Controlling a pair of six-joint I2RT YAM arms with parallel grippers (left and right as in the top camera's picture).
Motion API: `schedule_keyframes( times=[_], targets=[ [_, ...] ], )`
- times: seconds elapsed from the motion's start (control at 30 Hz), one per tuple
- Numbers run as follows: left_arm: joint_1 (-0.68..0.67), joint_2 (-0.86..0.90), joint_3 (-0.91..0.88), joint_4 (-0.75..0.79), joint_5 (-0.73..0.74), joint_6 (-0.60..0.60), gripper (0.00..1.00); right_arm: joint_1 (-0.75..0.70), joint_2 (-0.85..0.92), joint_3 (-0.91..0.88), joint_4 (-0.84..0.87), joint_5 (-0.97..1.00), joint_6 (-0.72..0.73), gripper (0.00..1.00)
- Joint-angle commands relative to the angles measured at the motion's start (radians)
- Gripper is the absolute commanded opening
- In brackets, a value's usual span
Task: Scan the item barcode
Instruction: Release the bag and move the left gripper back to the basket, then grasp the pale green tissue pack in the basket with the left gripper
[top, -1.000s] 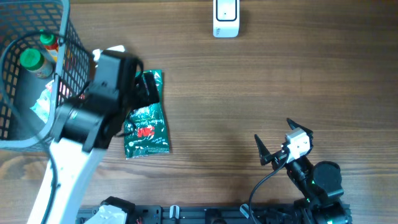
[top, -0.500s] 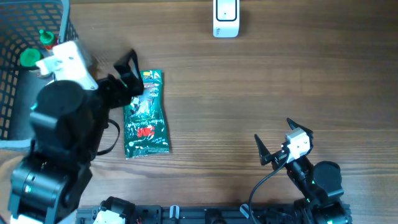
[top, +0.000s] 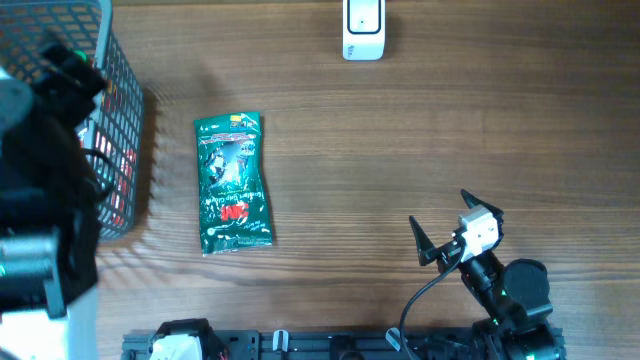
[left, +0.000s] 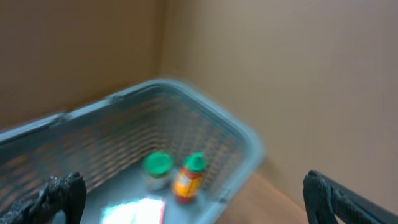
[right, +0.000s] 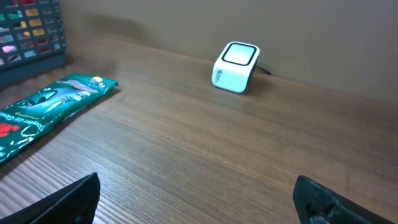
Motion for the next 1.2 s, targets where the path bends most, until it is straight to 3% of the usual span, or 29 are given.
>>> schedule_keyframes(
  times=[0.0, 0.13, 0.33, 0.5, 0.67, 0.87, 1.17],
  targets=[
    [0.208, 0.107, 0.014, -0.095, 0.16, -0.179, 1.0, -0.003, -0.011, 0.008, 0.002, -0.013, -0.005, 1.0],
    [0.351, 0.204, 0.013, -0.145, 0.32, -0.193, 1.0, -0.003, -0.011, 0.008, 0.002, -0.013, -0.005, 1.0],
    [0.481, 0.353, -0.002, -0.179, 0.338, -0.18, 1.0, -0.003, -0.011, 0.008, 0.002, -0.013, -0.005, 0.99],
    [0.576, 0.492, -0.008, -0.254, 0.423, -0.057, 0.98, -0.003, -0.011, 0.008, 0.002, -0.013, -0.005, 1.0],
    [0.651, 0.628, -0.063, -0.295, 0.524, 0.216, 0.97, -0.003, -0.011, 0.008, 0.002, -0.013, -0.005, 1.0],
    [0.654, 0.684, -0.15, -0.225, 0.643, 0.333, 0.97, -0.003, -0.011, 0.008, 0.002, -0.013, -0.005, 1.0],
    [0.654, 0.696, -0.298, 0.005, 0.65, 0.333, 1.0, -0.003, -0.011, 0.008, 0.002, -0.013, -0.005, 1.0]
  ],
)
